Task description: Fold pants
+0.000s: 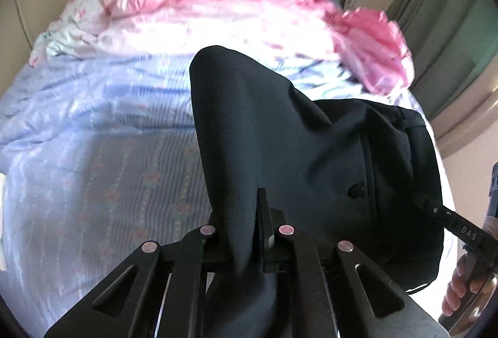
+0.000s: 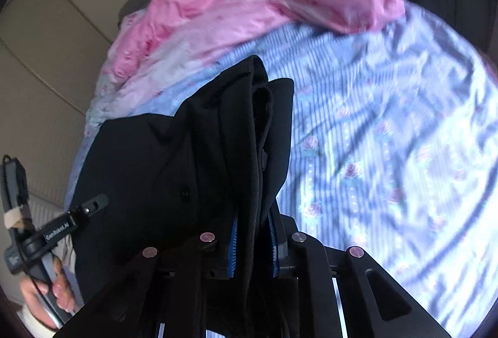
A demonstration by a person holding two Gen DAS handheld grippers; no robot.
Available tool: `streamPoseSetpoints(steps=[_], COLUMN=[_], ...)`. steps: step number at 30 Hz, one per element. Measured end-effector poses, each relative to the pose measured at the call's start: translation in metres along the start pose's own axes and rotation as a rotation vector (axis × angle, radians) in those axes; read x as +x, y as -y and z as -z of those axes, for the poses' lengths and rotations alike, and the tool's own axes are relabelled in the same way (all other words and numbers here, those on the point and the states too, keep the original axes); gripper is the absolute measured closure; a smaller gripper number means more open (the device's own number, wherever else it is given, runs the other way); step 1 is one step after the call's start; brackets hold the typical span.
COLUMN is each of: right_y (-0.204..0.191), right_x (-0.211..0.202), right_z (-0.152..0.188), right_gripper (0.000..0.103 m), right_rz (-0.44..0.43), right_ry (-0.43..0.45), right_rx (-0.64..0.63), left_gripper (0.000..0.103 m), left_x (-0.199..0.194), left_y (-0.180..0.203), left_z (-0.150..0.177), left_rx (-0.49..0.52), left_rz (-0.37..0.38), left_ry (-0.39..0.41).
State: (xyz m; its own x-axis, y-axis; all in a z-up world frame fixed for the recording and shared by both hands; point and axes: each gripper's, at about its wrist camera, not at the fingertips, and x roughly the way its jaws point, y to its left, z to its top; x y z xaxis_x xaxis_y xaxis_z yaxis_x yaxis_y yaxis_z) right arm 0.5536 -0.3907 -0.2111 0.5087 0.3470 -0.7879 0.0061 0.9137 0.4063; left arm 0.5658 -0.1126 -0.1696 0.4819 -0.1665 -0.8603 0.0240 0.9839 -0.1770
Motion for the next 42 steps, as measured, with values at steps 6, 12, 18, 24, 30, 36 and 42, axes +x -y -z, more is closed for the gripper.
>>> streamPoseSetpoints(steps=[6, 12, 18, 24, 30, 36, 42], right_y=[-0.04, -0.103, -0.18, -0.262, -0.322, -0.379, -0.437], right_x=[-0.083, -0.141, -0.179, -0.194, -0.182, -0.167, -0.145], right_z=[0.016, 0.047, 0.098, 0.166, 0.215, 0.24, 0.253], right_gripper=[0.086, 0.086, 0.086, 0.086, 0.086, 0.087, 0.088], right_rz=[-0.004, -0.036, -0.055, -0.039, -0.055, -0.1, -0.167], right_ry=[0.074, 0.111, 0.158, 0.225, 0.168, 0.113, 0.074], right_rx=[-0.055, -0.099, -0.131, -0.093, -0.103, -0.226, -0.313], left_gripper=[0.092, 0.092, 0.092, 0.093, 0.093, 0.093, 0.093], left_x=[-0.093, -0.186, -0.258, -0.297, -0.327, -0.349, -0.37], left_y=[-0.007, -0.039, -0.105, -0.172, -0.235, -0.292, -0.359], left_z=[0.022, 0.053, 0.091, 0.121, 0.155, 0.188, 0.212], left_rx=[-0.031, -0.033, -0.021, 0.042, 0.028, -0.085, -0.166], left_rz=[0.014, -0.006, 0.01, 0.057, 0.05, 0.02, 0.008], left_ry=[0.094, 0.175, 0.237, 0.2, 0.175, 0.189, 0.223])
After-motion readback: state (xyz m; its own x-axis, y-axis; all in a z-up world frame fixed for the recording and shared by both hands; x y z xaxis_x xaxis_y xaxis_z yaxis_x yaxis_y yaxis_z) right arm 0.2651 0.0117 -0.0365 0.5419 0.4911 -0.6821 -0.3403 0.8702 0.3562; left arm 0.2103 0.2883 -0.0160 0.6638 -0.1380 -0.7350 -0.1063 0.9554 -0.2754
